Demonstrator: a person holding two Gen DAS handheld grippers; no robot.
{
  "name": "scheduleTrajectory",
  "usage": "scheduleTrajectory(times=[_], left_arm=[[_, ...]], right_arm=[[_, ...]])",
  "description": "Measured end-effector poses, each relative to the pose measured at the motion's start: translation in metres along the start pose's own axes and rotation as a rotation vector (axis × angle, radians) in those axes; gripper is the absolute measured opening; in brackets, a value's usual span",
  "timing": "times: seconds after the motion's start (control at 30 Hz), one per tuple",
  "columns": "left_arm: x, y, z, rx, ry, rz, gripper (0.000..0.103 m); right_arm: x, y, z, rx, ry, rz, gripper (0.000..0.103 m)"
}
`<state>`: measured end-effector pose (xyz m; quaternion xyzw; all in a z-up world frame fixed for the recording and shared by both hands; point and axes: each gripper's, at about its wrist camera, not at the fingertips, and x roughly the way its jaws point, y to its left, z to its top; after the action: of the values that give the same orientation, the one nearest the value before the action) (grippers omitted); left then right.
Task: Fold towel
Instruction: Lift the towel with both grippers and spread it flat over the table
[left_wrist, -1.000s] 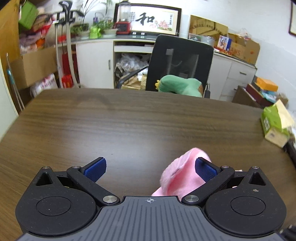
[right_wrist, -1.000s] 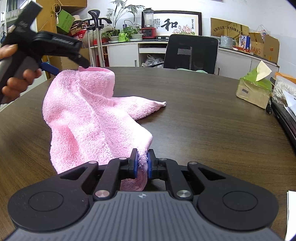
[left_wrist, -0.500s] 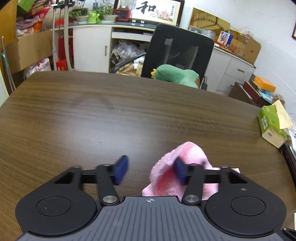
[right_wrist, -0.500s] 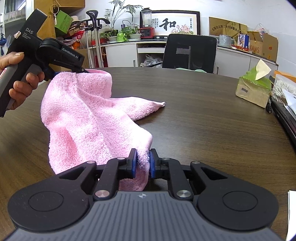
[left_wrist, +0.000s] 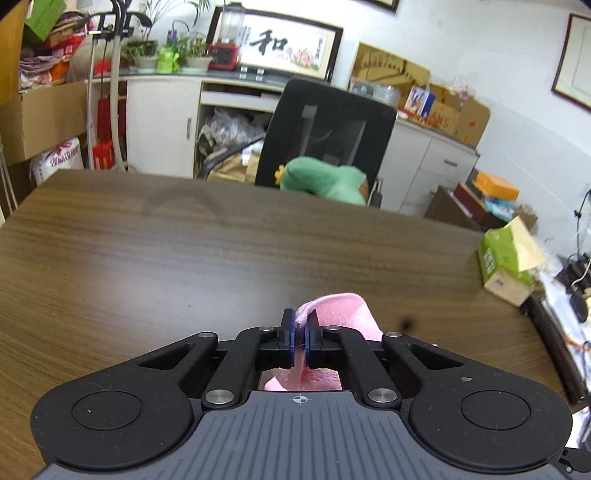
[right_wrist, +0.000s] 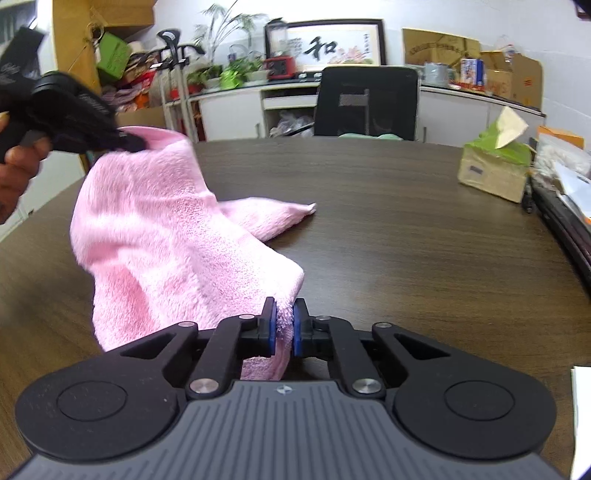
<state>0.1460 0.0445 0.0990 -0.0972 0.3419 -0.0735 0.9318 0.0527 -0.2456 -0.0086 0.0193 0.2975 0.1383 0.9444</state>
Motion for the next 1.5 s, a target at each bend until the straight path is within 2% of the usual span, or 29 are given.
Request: scheduleTrajectory(times=[0.17,0.27,0.37,0.47,0.6,0.7,0.83,0.93,1.03,1.07,1.13,1.23,1.27,1.33,1.43,1.5], left_arm=[[-0.022,0.005,0.022,-0.025,-0.066,0.01,0.003],[-0.029,0.006,0.033,-0.045,-0.091,0.016,0.003],[-0.049,0.011,0.044,-0.062,-0.143,0.005,0.004],[-0.076,0.018,0.043,-0.053,-0.191,-0.024,0.004],[-0.121,0.03,0.012,0.0,-0.219,-0.094,0.004],[-0.15,0.033,-0.022,0.048,-0.22,-0.125,0.005],[-0.179,0.034,-0.085,0.123,-0.177,-0.138,0.005],[-0.193,0.039,-0.127,0.141,-0.121,-0.136,0.005],[-0.203,0.045,-0.157,0.129,-0.081,-0.129,0.005],[-0.201,0.044,-0.157,0.122,-0.075,-0.123,0.005],[-0.198,0.042,-0.153,0.108,-0.064,-0.111,0.005],[-0.184,0.037,-0.125,0.095,-0.094,-0.097,0.005],[-0.179,0.034,-0.113,0.097,-0.114,-0.085,0.004],[-0.155,0.023,-0.06,0.067,-0.153,-0.062,0.004],[-0.139,0.016,-0.002,0.019,-0.198,-0.038,0.004],[-0.14,0.01,0.04,-0.023,-0.255,-0.033,0.004]], right_arm=[[-0.013,-0.007,0.034,-0.016,-0.11,-0.044,0.008],[-0.012,-0.002,0.071,-0.057,-0.149,-0.1,0.008],[-0.025,0.007,0.105,-0.087,-0.221,-0.112,0.008],[-0.051,0.016,0.114,-0.123,-0.292,-0.093,0.008],[-0.093,0.017,0.088,-0.133,-0.341,-0.023,0.008],[-0.122,0.018,0.052,-0.165,-0.322,0.03,0.008],[-0.147,0.025,0.005,-0.212,-0.238,0.103,0.008],[-0.158,0.035,-0.035,-0.237,-0.134,0.188,0.008],[-0.168,0.046,-0.059,-0.229,-0.064,0.235,0.008],[-0.171,0.049,-0.06,-0.22,-0.06,0.232,0.008],[-0.173,0.053,-0.059,-0.202,-0.057,0.225,0.008],[-0.165,0.046,-0.028,-0.141,-0.089,0.19,0.008],[-0.156,0.041,-0.007,-0.122,-0.107,0.155,0.008],[-0.14,0.028,0.025,-0.115,-0.147,0.095,0.008],[-0.124,0.013,0.105,-0.111,-0.271,-0.028,0.008],[-0.126,0.009,0.141,-0.118,-0.332,-0.045,0.008]])
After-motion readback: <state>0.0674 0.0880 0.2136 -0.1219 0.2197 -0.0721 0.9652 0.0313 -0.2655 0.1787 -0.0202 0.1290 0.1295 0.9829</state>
